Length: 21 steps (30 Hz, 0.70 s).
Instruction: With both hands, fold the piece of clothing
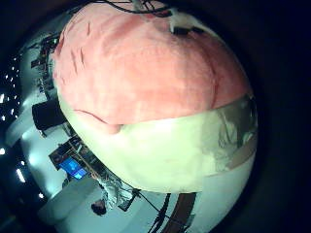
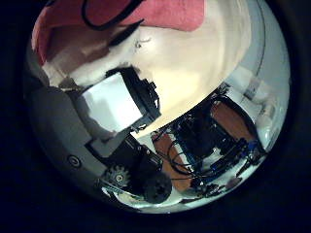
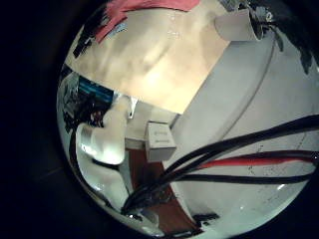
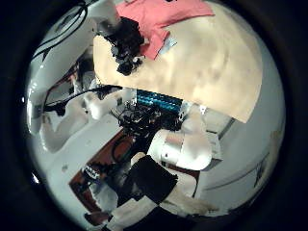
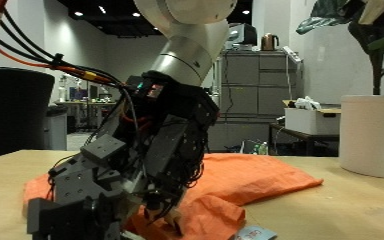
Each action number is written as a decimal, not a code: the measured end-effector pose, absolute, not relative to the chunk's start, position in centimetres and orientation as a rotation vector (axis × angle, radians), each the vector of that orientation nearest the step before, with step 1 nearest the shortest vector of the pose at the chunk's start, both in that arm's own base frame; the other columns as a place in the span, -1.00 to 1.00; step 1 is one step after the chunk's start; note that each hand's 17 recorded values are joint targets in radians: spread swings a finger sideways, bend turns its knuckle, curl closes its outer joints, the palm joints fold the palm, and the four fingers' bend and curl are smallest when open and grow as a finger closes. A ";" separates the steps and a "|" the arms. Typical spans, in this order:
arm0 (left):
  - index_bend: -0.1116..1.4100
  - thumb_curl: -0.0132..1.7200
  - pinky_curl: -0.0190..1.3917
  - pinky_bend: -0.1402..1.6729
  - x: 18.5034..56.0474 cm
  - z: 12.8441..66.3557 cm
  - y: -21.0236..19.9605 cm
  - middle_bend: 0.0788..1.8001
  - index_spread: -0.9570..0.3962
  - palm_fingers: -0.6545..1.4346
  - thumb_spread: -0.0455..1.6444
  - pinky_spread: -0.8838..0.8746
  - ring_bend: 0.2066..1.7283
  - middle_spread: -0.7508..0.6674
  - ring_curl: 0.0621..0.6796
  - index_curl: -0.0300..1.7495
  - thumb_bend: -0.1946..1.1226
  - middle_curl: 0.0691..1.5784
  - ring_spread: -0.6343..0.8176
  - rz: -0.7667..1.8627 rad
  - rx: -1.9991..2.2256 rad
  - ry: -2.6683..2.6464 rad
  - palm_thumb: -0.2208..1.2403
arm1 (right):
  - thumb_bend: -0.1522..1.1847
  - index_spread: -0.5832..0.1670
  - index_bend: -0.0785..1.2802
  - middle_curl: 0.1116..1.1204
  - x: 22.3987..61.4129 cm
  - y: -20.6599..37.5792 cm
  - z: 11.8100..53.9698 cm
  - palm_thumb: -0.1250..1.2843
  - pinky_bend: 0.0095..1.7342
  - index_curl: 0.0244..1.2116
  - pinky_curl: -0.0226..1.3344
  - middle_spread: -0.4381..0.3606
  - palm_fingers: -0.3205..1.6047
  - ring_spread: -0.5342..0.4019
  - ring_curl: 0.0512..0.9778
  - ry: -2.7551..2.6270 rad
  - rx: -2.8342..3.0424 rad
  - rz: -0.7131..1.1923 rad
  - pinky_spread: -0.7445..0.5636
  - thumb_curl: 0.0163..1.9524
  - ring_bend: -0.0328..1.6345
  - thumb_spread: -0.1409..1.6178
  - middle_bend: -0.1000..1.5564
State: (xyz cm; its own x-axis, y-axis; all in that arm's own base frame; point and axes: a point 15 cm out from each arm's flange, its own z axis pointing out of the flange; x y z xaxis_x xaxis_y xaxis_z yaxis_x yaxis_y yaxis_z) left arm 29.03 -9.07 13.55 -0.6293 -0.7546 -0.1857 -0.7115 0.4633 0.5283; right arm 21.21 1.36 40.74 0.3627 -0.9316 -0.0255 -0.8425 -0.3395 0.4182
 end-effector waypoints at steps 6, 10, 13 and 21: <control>-0.35 -0.58 -0.39 -0.12 28.0 15.0 -7.2 -0.02 -0.37 0.76 0.27 -0.84 -0.29 -0.71 -0.08 -0.41 -0.69 -0.33 -0.94 -0.993 1.310 -2.582 0.28 | -0.80 -0.25 -0.62 -0.66 21.4 1.4 40.6 -0.44 -0.74 -0.50 -0.50 0.34 -0.52 0.65 -0.57 -1.554 2.303 -0.372 0.75 -0.79 -0.65 0.53 -0.66; -0.32 -0.59 -0.38 -0.09 27.4 16.4 -6.0 0.02 -0.42 0.74 0.28 -0.87 -0.25 -0.73 -0.02 -0.36 -0.73 -0.33 -0.96 -1.004 1.320 -2.571 0.31 | -0.80 -0.25 -0.62 -0.66 21.5 1.4 40.5 -0.45 -0.74 -0.50 -0.50 0.34 -0.52 0.65 -0.57 -1.552 2.304 -0.372 0.75 -0.79 -0.65 0.54 -0.66; -0.32 -0.60 -0.37 -0.08 26.5 16.5 -4.7 0.05 -0.45 0.73 0.28 -0.89 -0.24 -0.73 0.01 -0.33 -0.73 -0.32 -0.97 -1.007 1.325 -2.556 0.32 | -0.80 -0.25 -0.62 -0.65 21.5 1.5 40.5 -0.46 -0.75 -0.50 -0.50 0.34 -0.51 0.65 -0.57 -1.549 2.303 -0.376 0.75 -0.79 -0.66 0.54 -0.66; -0.34 -0.61 -0.35 -0.07 25.0 18.4 -0.1 0.08 -0.49 0.71 0.28 -0.90 -0.23 -0.73 0.07 -0.26 -0.74 -0.33 -0.98 -1.026 1.401 -2.520 0.33 | -0.80 -0.25 -0.62 -0.63 21.7 1.5 40.2 -0.46 -0.76 -0.50 -0.50 0.33 -0.50 0.66 -0.57 -1.546 2.298 -0.385 0.76 -0.80 -0.67 0.54 -0.65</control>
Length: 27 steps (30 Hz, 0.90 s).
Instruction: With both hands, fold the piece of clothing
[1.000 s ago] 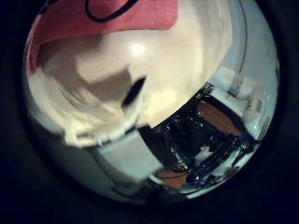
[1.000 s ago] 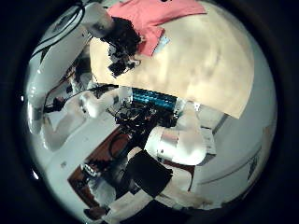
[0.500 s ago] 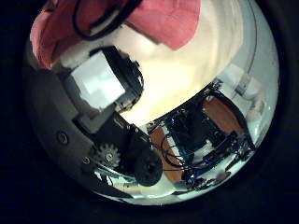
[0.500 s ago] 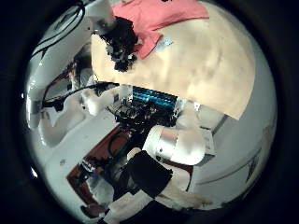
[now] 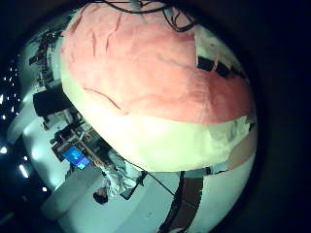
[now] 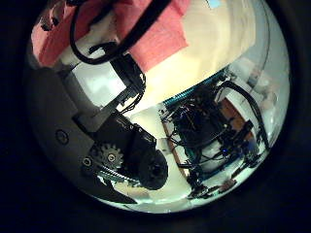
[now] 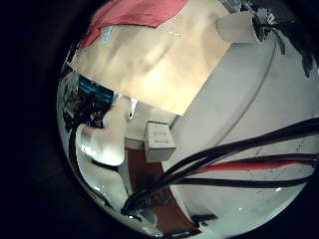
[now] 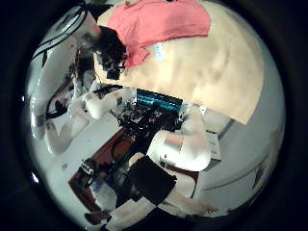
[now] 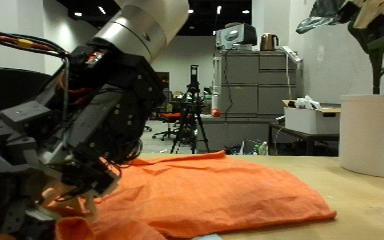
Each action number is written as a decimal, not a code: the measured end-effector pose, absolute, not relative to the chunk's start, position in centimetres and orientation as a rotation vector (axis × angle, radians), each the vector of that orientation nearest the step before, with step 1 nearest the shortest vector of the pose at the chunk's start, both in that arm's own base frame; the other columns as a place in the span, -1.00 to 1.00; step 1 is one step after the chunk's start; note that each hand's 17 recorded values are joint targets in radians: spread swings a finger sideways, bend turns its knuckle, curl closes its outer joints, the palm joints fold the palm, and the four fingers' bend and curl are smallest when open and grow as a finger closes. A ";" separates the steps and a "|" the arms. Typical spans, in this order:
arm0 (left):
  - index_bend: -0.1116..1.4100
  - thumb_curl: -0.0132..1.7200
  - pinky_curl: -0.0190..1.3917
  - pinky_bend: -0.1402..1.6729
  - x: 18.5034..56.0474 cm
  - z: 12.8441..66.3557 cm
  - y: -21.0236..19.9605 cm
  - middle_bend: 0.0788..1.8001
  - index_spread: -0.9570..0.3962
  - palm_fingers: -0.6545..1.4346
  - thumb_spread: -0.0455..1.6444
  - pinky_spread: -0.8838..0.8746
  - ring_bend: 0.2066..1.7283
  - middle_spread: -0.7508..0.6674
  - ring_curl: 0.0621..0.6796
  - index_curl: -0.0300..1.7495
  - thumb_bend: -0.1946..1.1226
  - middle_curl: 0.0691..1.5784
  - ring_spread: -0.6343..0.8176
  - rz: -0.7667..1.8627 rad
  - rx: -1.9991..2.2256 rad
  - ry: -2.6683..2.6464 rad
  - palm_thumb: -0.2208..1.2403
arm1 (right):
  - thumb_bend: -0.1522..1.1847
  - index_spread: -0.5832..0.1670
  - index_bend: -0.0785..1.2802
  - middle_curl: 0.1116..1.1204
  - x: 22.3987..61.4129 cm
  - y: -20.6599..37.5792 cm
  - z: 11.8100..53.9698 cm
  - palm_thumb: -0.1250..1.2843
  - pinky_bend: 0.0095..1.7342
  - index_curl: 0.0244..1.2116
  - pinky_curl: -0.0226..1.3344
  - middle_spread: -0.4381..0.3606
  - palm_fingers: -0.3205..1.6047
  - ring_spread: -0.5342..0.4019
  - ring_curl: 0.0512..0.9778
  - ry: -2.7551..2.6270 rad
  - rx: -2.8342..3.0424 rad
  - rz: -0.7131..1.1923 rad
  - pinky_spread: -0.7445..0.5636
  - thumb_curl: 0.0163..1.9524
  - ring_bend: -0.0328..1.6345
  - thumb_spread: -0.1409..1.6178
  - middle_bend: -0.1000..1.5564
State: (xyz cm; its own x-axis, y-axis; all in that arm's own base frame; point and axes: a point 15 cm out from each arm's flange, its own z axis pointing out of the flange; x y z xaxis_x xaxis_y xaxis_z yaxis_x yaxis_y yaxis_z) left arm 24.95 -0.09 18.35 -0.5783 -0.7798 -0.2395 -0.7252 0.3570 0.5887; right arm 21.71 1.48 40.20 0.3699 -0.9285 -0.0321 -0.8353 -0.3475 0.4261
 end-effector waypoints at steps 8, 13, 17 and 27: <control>-0.38 -0.62 -0.34 -0.07 23.9 19.6 3.1 0.09 -0.52 0.70 0.28 -0.90 -0.23 -0.72 0.10 -0.20 -0.74 -0.34 -0.98 -1.023 1.456 -2.486 0.33 | -0.79 -0.26 -0.63 -0.62 22.5 1.6 39.3 -0.43 -0.77 -0.51 -0.50 0.33 -0.48 0.65 -0.57 -1.534 2.279 -0.408 0.75 -0.79 -0.67 0.55 -0.65; -0.40 -0.62 -0.35 -0.09 23.8 19.8 3.4 0.10 -0.53 0.70 0.28 -0.91 -0.23 -0.72 0.12 -0.17 -0.74 -0.34 -0.98 -1.007 1.467 -2.490 0.33 | -0.76 -0.23 -0.64 -0.61 23.6 2.3 35.9 -0.32 -0.78 -0.52 -0.50 0.32 -0.46 0.62 -0.56 -1.496 2.286 -0.425 0.74 -0.78 -0.66 0.58 -0.64; -0.42 -0.63 -0.34 -0.09 23.7 19.9 3.4 0.10 -0.54 0.70 0.28 -0.91 -0.23 -0.72 0.13 -0.15 -0.74 -0.35 -0.98 -1.001 1.472 -2.492 0.32 | -0.73 -0.20 -0.65 -0.59 24.8 2.8 30.6 -0.17 -0.80 -0.53 -0.52 0.29 -0.41 0.56 -0.54 -1.466 2.301 -0.426 0.68 -0.76 -0.60 0.58 -0.62; -0.46 -0.63 -0.34 -0.10 23.9 20.4 3.7 0.11 -0.56 0.70 0.29 -0.91 -0.25 -0.72 0.13 -0.09 -0.73 -0.35 -0.98 -0.976 1.492 -2.492 0.32 | -0.80 -0.11 -0.67 -0.54 29.7 4.2 22.3 0.01 -0.77 -0.57 -0.51 0.20 -0.41 0.39 -0.50 -1.456 2.374 -0.355 0.57 -0.72 -0.52 0.47 -0.58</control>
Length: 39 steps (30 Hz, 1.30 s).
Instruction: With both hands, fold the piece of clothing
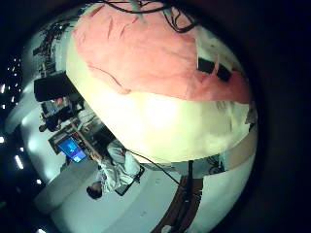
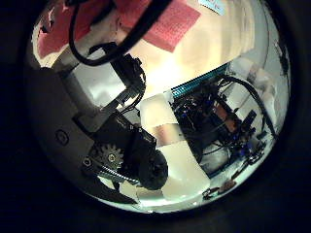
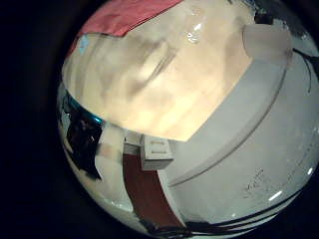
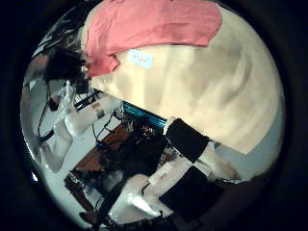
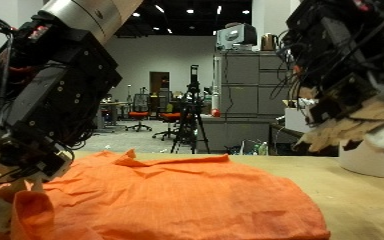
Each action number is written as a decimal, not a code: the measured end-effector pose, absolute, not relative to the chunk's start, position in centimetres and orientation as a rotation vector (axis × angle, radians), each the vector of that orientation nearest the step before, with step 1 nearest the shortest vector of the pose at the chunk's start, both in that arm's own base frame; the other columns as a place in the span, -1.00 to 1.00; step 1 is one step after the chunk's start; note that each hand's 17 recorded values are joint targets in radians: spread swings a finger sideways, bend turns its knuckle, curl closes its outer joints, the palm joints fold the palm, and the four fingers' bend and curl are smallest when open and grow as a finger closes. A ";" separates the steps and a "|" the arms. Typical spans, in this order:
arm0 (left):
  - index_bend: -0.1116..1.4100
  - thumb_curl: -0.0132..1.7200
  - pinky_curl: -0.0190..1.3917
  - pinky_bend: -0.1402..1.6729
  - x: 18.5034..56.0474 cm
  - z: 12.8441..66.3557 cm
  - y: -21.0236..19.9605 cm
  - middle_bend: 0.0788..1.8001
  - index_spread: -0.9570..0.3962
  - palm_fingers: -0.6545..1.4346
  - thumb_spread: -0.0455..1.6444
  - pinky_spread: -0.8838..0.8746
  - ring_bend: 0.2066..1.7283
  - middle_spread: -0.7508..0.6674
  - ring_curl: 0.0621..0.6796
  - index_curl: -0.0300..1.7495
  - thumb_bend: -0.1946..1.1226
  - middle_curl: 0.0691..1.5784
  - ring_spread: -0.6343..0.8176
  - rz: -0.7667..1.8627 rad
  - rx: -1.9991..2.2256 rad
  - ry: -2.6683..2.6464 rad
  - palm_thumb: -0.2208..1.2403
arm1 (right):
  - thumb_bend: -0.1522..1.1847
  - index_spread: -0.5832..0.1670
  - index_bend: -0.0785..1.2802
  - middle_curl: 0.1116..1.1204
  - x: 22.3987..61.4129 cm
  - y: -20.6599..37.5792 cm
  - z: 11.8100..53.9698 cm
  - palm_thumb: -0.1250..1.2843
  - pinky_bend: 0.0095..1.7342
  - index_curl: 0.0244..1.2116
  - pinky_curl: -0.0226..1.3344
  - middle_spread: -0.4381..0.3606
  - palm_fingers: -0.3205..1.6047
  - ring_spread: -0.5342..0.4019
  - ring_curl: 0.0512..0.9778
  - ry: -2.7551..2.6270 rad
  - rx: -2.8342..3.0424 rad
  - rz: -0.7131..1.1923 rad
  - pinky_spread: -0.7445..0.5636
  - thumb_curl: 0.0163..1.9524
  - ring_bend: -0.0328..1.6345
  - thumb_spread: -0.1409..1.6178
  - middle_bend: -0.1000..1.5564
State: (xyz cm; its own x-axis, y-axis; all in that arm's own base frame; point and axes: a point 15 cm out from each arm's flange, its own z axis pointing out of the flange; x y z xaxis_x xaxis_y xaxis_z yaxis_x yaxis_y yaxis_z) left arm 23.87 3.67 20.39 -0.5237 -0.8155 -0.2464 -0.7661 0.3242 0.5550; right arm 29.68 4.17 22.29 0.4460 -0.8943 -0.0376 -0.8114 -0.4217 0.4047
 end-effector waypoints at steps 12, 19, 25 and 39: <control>-0.51 -0.63 -0.33 -0.11 23.6 20.9 4.0 0.11 -0.59 0.70 0.29 -0.92 -0.26 -0.72 0.15 -0.05 -0.73 -0.36 -0.97 -0.934 1.508 -2.491 0.32 | -0.81 -0.06 -0.64 -0.52 31.8 7.0 15.1 0.06 -0.76 -0.58 -0.51 0.11 -0.38 0.24 -0.50 -1.354 2.366 -0.384 0.47 -0.70 -0.47 0.35 -0.59; -0.53 -0.63 -0.32 -0.11 23.8 21.3 4.1 0.11 -0.60 0.70 0.29 -0.92 -0.26 -0.72 0.15 -0.02 -0.73 -0.37 -0.97 -0.892 1.514 -2.490 0.32 | -0.80 -0.04 -0.64 -0.50 32.9 6.8 13.1 0.09 -0.77 -0.57 -0.52 0.03 -0.30 0.10 -0.50 -1.335 2.322 -0.356 0.36 -0.69 -0.42 0.32 -0.56; -0.54 -0.63 -0.32 -0.12 24.0 21.7 4.3 0.11 -0.61 0.71 0.29 -0.92 -0.27 -0.72 0.16 -0.01 -0.73 -0.37 -0.97 -0.847 1.519 -2.484 0.32 | -0.78 -0.15 -0.67 -0.43 34.6 6.9 12.7 0.25 -0.54 -0.59 -0.49 -0.20 0.20 -0.26 -0.39 -1.363 2.343 -0.269 -0.16 -0.67 -0.14 0.30 -0.46; -0.57 -0.63 -0.32 -0.13 24.6 23.4 5.1 0.11 -0.63 0.71 0.29 -0.92 -0.27 -0.72 0.16 0.02 -0.73 -0.37 -0.97 -0.705 1.520 -2.456 0.32 | -0.66 -0.38 0.40 0.22 34.4 7.1 13.3 0.71 0.22 0.04 0.00 -0.33 0.64 -0.42 0.18 -1.339 2.360 -0.259 -0.45 -0.56 0.42 0.31 0.39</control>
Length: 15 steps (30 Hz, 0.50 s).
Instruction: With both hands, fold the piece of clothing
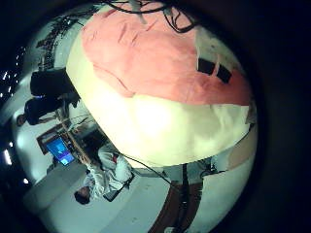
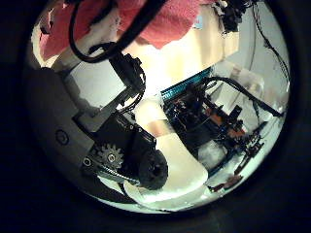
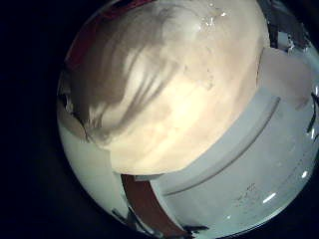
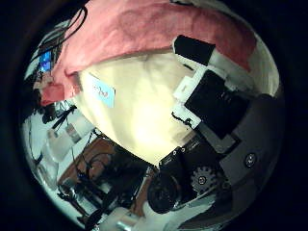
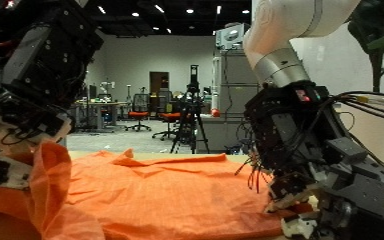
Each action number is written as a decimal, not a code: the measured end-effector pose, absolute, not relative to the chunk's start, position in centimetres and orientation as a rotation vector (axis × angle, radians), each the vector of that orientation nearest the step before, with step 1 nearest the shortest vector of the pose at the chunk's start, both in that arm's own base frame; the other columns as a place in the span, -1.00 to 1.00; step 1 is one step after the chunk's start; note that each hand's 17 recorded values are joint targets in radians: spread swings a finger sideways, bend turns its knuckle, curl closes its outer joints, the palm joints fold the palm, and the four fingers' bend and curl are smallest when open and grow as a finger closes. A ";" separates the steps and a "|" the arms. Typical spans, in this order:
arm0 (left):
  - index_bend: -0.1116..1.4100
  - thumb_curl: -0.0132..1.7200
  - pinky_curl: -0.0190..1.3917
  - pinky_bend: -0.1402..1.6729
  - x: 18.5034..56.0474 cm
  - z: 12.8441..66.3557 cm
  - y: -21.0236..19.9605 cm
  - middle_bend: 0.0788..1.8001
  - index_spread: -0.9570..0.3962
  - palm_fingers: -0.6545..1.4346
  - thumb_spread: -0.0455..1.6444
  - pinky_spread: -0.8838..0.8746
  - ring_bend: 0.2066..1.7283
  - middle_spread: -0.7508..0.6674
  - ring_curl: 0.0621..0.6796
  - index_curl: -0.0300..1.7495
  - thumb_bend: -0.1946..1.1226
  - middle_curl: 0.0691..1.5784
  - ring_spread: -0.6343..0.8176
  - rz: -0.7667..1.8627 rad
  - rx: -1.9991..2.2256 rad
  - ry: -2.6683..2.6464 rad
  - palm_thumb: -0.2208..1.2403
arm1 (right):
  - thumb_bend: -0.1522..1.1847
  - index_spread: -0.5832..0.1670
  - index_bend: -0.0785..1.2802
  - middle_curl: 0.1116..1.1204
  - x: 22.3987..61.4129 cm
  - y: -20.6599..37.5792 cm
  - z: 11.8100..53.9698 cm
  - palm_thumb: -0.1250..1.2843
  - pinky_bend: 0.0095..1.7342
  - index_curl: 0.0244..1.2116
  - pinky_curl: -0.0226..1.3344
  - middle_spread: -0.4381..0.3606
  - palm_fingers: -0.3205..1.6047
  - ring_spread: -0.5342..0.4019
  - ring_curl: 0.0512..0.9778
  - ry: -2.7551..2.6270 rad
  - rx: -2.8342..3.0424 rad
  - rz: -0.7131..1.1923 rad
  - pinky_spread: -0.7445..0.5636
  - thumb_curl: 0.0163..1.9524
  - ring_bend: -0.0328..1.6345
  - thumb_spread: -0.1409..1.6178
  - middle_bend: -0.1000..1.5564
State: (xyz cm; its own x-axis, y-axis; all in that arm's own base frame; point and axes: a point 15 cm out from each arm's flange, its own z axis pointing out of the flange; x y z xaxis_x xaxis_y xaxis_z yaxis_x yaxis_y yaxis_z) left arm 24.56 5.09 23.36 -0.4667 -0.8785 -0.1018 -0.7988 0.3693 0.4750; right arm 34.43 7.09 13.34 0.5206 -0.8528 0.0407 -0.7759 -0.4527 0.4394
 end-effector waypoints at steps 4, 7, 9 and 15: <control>-0.58 -0.63 -0.32 -0.13 24.4 24.3 5.3 0.11 -0.64 0.71 0.29 -0.92 -0.27 -0.72 0.17 0.03 -0.73 -0.37 -0.97 -0.636 1.496 -2.433 0.32 | -0.60 -0.31 0.57 0.33 33.5 6.7 14.5 0.84 0.32 0.17 0.12 -0.31 0.53 -0.42 0.31 -1.332 2.339 -0.277 -0.40 -0.49 0.53 0.32 0.53; -0.58 -0.63 -0.32 -0.13 24.0 25.3 5.4 0.11 -0.64 0.71 0.29 -0.93 -0.27 -0.72 0.17 0.03 -0.73 -0.37 -0.98 -0.581 1.468 -2.409 0.32 | -0.60 -0.26 0.64 0.38 32.3 6.2 16.3 0.86 0.36 0.24 0.20 -0.29 0.47 -0.41 0.40 -1.329 2.316 -0.297 -0.36 -0.44 0.59 0.33 0.59; -0.58 -0.63 -0.32 -0.14 23.7 26.0 5.5 0.11 -0.64 0.71 0.29 -0.93 -0.27 -0.72 0.17 0.03 -0.73 -0.37 -0.98 -0.558 1.457 -2.393 0.32 | -0.60 -0.24 0.66 0.39 31.9 6.0 17.4 0.87 0.37 0.27 0.24 -0.28 0.45 -0.41 0.42 -1.330 2.324 -0.293 -0.34 -0.42 0.60 0.33 0.61; -0.59 -0.63 -0.32 -0.14 23.7 28.0 6.2 0.11 -0.65 0.71 0.29 -0.93 -0.27 -0.72 0.17 0.04 -0.73 -0.37 -0.98 -0.516 1.449 -2.381 0.32 | -0.63 -0.20 0.69 0.43 31.5 5.9 21.6 0.86 0.37 0.35 0.35 -0.26 0.41 -0.41 0.52 -1.370 2.384 -0.230 -0.31 -0.35 0.63 0.34 0.66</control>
State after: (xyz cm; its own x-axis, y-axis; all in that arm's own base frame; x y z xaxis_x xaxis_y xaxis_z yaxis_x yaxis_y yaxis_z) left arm 23.67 6.19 28.02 -0.4425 -0.8938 0.0721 -0.7839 0.4247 0.4529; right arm 31.54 5.94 21.56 0.5113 -0.8581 0.0463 -0.7958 -0.4525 0.4023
